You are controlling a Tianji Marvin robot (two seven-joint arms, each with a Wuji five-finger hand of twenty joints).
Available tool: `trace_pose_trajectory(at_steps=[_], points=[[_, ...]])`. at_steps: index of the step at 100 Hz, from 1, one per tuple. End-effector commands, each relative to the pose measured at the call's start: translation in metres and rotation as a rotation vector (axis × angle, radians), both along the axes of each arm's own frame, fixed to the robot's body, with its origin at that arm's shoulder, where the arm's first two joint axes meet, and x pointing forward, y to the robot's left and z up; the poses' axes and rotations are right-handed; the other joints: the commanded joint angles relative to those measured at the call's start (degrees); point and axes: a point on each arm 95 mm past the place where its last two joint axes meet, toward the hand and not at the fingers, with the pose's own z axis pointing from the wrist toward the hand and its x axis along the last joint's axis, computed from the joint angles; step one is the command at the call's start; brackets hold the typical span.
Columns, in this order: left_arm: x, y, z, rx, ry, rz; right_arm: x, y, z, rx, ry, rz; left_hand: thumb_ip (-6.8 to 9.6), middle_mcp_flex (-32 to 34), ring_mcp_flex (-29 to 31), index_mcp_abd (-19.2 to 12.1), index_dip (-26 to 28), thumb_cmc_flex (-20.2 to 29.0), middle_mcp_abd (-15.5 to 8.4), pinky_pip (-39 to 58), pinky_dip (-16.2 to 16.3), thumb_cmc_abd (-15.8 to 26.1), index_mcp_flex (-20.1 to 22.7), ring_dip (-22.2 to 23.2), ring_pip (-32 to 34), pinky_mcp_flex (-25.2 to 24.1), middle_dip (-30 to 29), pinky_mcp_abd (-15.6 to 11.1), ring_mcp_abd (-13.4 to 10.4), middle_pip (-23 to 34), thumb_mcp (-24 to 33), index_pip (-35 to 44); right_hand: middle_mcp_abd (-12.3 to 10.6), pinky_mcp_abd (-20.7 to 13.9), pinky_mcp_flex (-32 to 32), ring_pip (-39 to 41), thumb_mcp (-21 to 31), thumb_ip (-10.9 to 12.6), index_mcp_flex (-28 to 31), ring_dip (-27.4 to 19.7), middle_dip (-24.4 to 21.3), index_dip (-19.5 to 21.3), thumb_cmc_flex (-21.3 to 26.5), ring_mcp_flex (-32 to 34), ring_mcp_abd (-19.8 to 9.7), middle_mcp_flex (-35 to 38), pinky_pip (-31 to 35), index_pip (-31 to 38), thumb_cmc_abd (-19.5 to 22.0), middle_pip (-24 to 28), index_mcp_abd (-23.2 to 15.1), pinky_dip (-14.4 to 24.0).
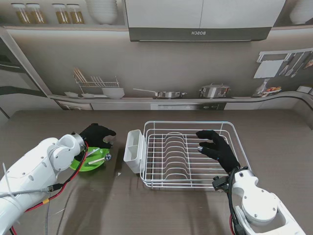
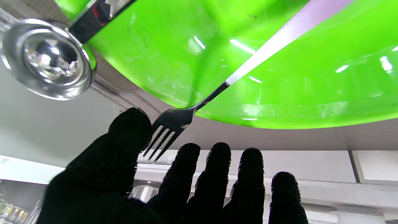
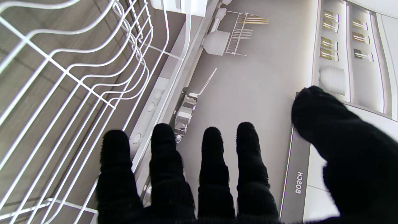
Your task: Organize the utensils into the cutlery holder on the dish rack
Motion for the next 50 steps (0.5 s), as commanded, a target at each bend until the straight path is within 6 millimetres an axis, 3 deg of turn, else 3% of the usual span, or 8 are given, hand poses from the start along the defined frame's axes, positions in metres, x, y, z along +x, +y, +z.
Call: trace_pose_trajectory(at_steps=[1,50], points=[[0.0016,-0.005,-0.0008,-0.012,0.015,-0.005,-0.0014,0.0027,-0.0023,0.003,0.01,0.012,1.21,-1.6,-1.3,0.0,0.1,1.0,0.9,-2.4,1.1,2.0,-0.5,-0.4,-1.3,0.2,-0.3,-0.7,-0.9,-0.5,-1.0,0.2,-0.3,-1.5,-0.5,-0.1,-1.0,1.5,-1.0,1.0,-0.5,-1.3,-0.9,1.1,-0.7,0.8,-1.1,-0.4,1.0,0.0,-0.3,1.4],[0.0046,-0.0062,-0.0076,-0.049,0.032,0.013,-0.0007,0.0023,-0.0026,0.004,0.011,0.009,1.3,-0.2,-0.5,-1.8,3.7,3.2,0.8,-4.4,3.0,2.2,7.1,-0.1,-0.7,1.3,0.1,-0.4,-0.8,0.1,1.0,5.0,-0.3,-1.5,-0.5,-0.1,-0.9,1.6,-1.0,1.0,-0.5,-1.3,-0.9,1.1,-0.6,0.8,-1.1,-0.4,1.2,-0.1,-0.3,1.4]])
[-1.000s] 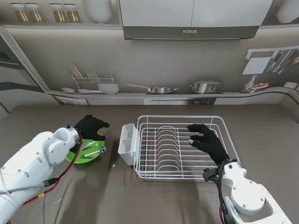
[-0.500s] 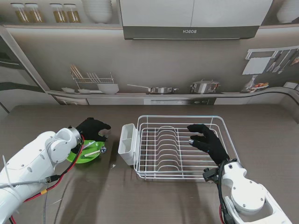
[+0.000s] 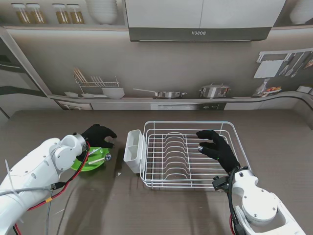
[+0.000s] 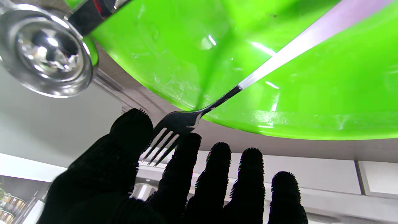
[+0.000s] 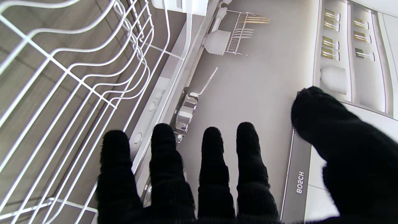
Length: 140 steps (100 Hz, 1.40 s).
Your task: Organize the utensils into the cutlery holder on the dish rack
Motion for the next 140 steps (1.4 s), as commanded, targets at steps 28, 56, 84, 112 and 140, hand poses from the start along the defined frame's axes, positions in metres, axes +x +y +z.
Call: trace_pose_trajectory(at_steps=[28,56,84,112,140], points=[[0.002,-0.003,-0.003,-0.014,0.001,0.009,-0.001,0.003,-0.002,0.003,0.01,0.012,-1.89,1.2,0.3,-5.1,14.6,8.0,0.7,-3.1,2.8,-0.8,7.4,0.1,0.4,1.5,0.9,-0.2,-0.7,0.7,-2.0,9.4,-0.4,-1.5,-0.2,-0.1,-0.9,1.6,-1.1,1.0,-0.5,-1.3,-0.8,1.1,-0.7,0.9,-1.0,-0.4,1.1,0.0,-0.1,1.4],[0.003,-0.004,-0.007,-0.044,-0.01,0.026,-0.001,0.003,-0.003,0.003,0.012,0.011,-0.21,2.5,1.2,-6.9,17.3,12.8,0.5,-2.7,3.0,-0.1,8.8,0.3,1.3,2.5,1.4,0.0,-0.5,1.4,-8.3,17.6,-0.3,-1.5,-0.3,-0.1,-0.9,1.6,-1.1,1.0,-0.5,-1.3,-0.9,1.2,-0.6,0.9,-1.1,-0.4,1.4,0.0,-0.1,1.4],[0.005,-0.003,-0.007,-0.064,-0.03,0.033,-0.001,0.003,-0.003,0.004,0.013,0.013,0.16,4.9,2.9,-8.8,18.9,14.2,-0.5,-1.8,3.6,1.1,11.7,0.7,2.6,4.1,2.3,0.2,-0.7,2.5,-8.2,23.0,-0.3,-1.5,-0.2,-0.1,-0.9,1.6,-1.0,1.0,-0.5,-1.3,-0.8,1.2,-0.5,0.9,-1.0,-0.4,1.6,0.0,-0.1,1.4],[0.006,-0.003,-0.009,-0.082,-0.046,0.031,-0.001,0.003,-0.003,0.006,0.015,0.012,0.12,6.7,4.9,-9.5,16.4,16.0,-2.2,5.2,5.8,2.2,12.7,1.5,5.3,4.1,3.1,-1.9,-1.2,3.3,-8.2,29.8,-0.2,-1.5,-0.2,-0.1,-0.9,1.7,-1.1,1.0,-0.5,-1.3,-0.9,1.2,-0.5,1.1,-1.0,-0.5,2.0,0.0,-0.1,1.4],[0.005,-0.003,-0.012,-0.111,-0.052,0.033,-0.001,0.003,-0.003,0.008,0.017,0.011,-0.45,8.6,6.1,-8.0,21.0,16.8,-4.4,23.9,-2.8,2.4,12.9,1.5,6.4,-1.4,4.1,-3.5,-2.1,4.5,-6.9,34.3,-0.2,-1.5,-0.2,-0.1,-0.9,1.7,-1.4,1.0,-0.5,-1.3,-1.0,1.2,-0.5,1.1,-1.0,-0.5,2.2,0.0,0.4,1.4]])
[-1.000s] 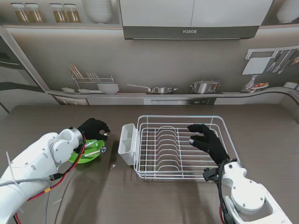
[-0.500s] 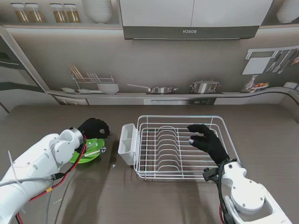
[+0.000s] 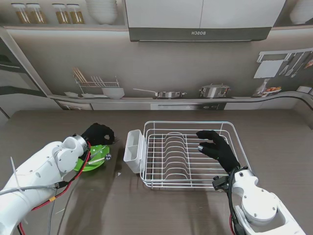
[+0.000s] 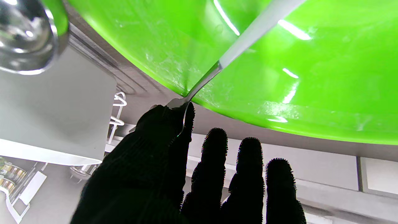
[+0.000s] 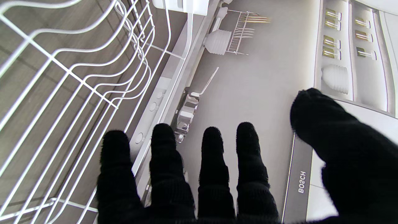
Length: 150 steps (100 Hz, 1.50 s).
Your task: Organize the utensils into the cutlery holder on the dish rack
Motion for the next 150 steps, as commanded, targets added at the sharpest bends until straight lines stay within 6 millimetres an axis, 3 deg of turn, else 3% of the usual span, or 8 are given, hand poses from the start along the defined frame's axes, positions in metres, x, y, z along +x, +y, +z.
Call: trace_pose_trajectory(at_steps=[1,25,67,80,119,150], points=[[0.0,-0.005,-0.002,-0.008,0.013,-0.01,-0.002,0.003,-0.002,0.006,0.012,0.013,-0.39,0.3,0.9,-1.1,3.6,3.8,-1.2,2.6,-1.6,2.5,1.7,0.8,1.1,-1.5,1.0,-2.1,-1.2,0.5,1.4,5.3,-0.3,-1.5,-0.2,-0.1,-0.9,1.7,-1.4,1.0,-0.5,-1.3,-1.0,1.2,-0.4,1.0,-1.0,-0.5,1.3,0.0,0.3,1.3],[-0.003,-0.002,0.001,-0.017,-0.008,-0.011,-0.002,0.004,-0.002,0.01,0.015,0.012,-1.17,0.0,1.1,0.2,9.1,3.9,-2.1,5.3,-3.2,3.3,1.6,2.2,3.4,-2.1,4.8,-4.7,-2.3,3.5,2.5,5.8,-0.2,-1.4,-0.1,-0.1,-1.0,1.7,-1.6,1.0,-0.5,-1.3,-1.0,1.3,-0.5,1.0,-1.0,-0.3,1.5,0.0,0.5,1.3],[-0.013,0.0,0.021,-0.063,-0.037,-0.002,-0.003,0.005,-0.003,0.012,0.021,0.017,-1.56,0.3,1.4,1.2,11.0,4.1,-2.3,6.1,-3.8,3.4,1.5,2.7,4.3,-2.2,6.7,-6.6,-2.6,4.5,3.5,6.3,0.0,-1.5,-0.1,-0.2,-1.0,1.8,-1.7,1.0,-0.5,-1.3,-1.1,1.2,-0.5,0.9,-1.0,-0.3,1.9,0.0,0.7,1.3],[-0.016,0.001,0.028,-0.084,-0.047,0.001,-0.003,0.005,-0.004,0.013,0.025,0.019,-1.89,0.2,1.4,1.4,11.9,3.9,-2.3,6.5,-4.3,3.3,1.4,3.1,4.8,-2.1,10.9,-7.2,-2.7,5.0,4.4,6.3,0.0,-1.5,-0.2,-0.2,-1.0,1.8,-1.8,1.0,-0.5,-1.3,-1.1,1.2,-0.5,0.9,-1.0,-0.3,1.9,0.0,0.8,1.3],[-0.022,0.002,0.054,-0.102,-0.114,-0.008,-0.004,0.007,-0.004,0.016,0.028,0.023,-2.04,0.8,1.9,1.5,12.4,3.8,-2.5,7.1,-4.5,3.2,1.6,3.3,5.1,-1.8,14.0,-7.8,-2.8,4.7,4.8,6.3,0.1,-1.5,-0.2,-0.2,-1.0,1.8,-1.8,1.0,-0.5,-1.4,-1.1,1.2,-0.5,0.9,-1.0,-0.3,2.1,0.0,0.9,1.4],[-0.016,-0.006,0.074,-0.13,-0.165,-0.044,-0.004,0.008,-0.004,0.017,0.03,0.027,-2.13,1.1,2.1,1.5,12.4,3.6,-2.4,7.3,-4.6,3.1,1.6,3.3,5.2,-1.8,14.5,-7.6,-2.7,4.2,5.0,6.2,0.2,-1.5,-0.2,-0.2,-1.0,1.8,-1.8,1.0,-0.5,-1.4,-1.1,1.2,-0.5,0.9,-1.0,-0.3,2.2,0.0,0.9,1.4]])
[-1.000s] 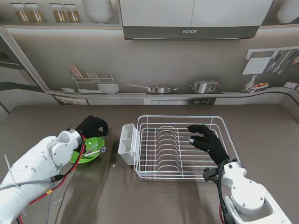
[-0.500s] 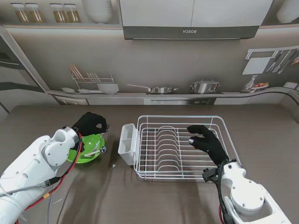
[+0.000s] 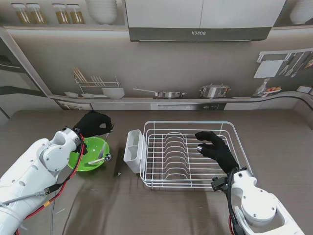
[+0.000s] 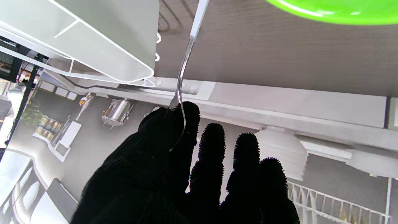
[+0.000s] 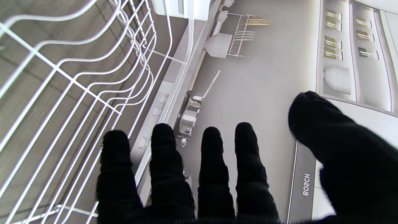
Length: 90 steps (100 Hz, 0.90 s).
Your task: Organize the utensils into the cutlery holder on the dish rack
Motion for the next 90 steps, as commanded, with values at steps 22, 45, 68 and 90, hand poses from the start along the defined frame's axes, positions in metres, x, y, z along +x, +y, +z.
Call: trace_pose_trajectory(at_steps=[22,45,68,90], points=[[0.013,-0.016,0.023,-0.033,-0.04,-0.052,-0.002,0.004,-0.002,0.006,0.009,0.017,-0.94,0.3,0.8,-2.0,1.9,3.5,-0.9,1.7,-0.7,2.8,1.7,0.9,0.8,-0.8,0.9,-2.2,-0.8,-0.9,3.2,4.7,-0.1,-1.5,-0.3,-0.2,-1.0,1.8,-1.9,1.0,-0.5,-1.4,-1.1,1.2,-0.5,0.8,-1.0,-0.3,0.6,-0.1,-0.2,1.3],[0.023,-0.031,0.034,-0.088,-0.056,-0.081,-0.002,0.003,-0.001,0.004,0.009,0.017,-0.99,0.4,0.8,-2.0,1.9,3.4,-0.7,1.7,-0.8,2.9,1.7,0.9,0.7,-0.9,0.6,-2.1,-0.8,-1.1,3.3,4.7,-0.1,-1.5,-0.3,-0.3,-1.1,1.8,-1.9,1.0,-0.5,-1.4,-1.1,1.2,-0.4,0.8,-1.0,-0.3,0.6,-0.1,-0.2,1.4],[0.035,-0.047,0.041,-0.12,-0.073,-0.122,-0.002,0.003,-0.001,0.004,0.009,0.016,-0.98,0.5,0.9,-2.2,1.8,3.3,-0.8,1.7,-0.8,2.9,1.7,0.9,0.6,-0.9,0.2,-1.9,-0.6,-1.2,3.1,4.5,-0.1,-1.5,-0.3,-0.3,-1.1,1.9,-1.9,1.0,-0.5,-1.5,-1.1,1.2,-0.3,0.8,-1.0,-0.4,0.8,-0.1,-0.2,1.4],[0.044,-0.061,0.048,-0.166,-0.079,-0.144,-0.002,0.003,-0.001,0.005,0.01,0.014,-0.96,0.5,0.9,-2.0,1.8,3.3,-0.6,1.7,-0.8,3.1,1.7,0.9,0.5,-0.9,-0.2,-1.8,-0.6,-1.3,3.0,4.5,0.0,-1.5,-0.3,-0.3,-1.1,1.8,-2.0,1.0,-0.5,-1.5,-1.2,1.2,-0.4,0.6,-1.0,-0.4,0.8,-0.1,-0.1,1.4]])
